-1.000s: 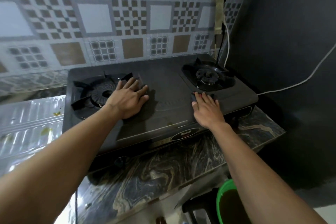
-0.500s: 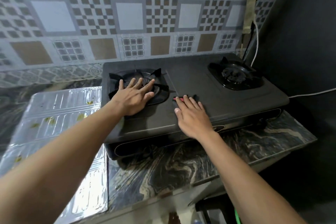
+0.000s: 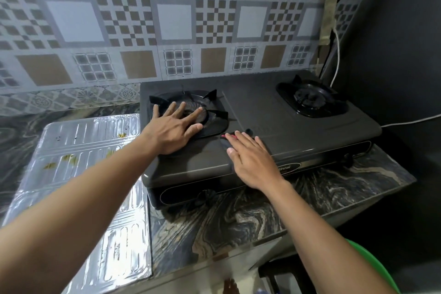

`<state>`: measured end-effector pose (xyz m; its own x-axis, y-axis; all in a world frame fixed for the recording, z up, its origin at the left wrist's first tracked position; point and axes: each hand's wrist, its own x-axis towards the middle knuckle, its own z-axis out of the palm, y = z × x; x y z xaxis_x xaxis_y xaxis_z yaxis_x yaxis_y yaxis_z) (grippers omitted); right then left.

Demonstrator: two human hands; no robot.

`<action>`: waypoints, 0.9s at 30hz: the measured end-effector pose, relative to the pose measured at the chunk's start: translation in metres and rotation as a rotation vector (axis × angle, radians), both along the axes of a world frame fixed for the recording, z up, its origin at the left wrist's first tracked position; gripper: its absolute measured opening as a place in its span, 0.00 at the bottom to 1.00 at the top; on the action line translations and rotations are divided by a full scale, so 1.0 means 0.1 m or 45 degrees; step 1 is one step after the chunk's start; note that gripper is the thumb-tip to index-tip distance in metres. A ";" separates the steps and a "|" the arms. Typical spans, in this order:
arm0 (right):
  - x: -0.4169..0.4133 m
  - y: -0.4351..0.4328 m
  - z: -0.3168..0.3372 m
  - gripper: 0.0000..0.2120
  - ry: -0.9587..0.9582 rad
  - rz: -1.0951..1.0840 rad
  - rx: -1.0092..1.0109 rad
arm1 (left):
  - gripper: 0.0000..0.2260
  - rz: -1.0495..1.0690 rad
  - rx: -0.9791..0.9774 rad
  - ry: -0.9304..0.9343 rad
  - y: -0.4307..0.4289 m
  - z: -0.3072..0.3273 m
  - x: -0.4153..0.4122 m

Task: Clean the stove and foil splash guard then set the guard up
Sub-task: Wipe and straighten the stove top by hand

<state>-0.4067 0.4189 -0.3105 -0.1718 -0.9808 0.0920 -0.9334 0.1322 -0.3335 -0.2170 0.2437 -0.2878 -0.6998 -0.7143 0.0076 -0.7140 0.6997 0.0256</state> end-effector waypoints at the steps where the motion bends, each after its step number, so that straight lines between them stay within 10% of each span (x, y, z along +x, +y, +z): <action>1: 0.00 -0.01 0.00 0.24 -0.006 -0.018 -0.004 | 0.30 0.015 -0.027 0.006 -0.02 0.02 0.05; 27: 0.91 -0.11 -0.10 0.26 0.081 0.387 -0.117 | 0.26 0.125 0.071 -0.032 -0.19 -0.07 0.66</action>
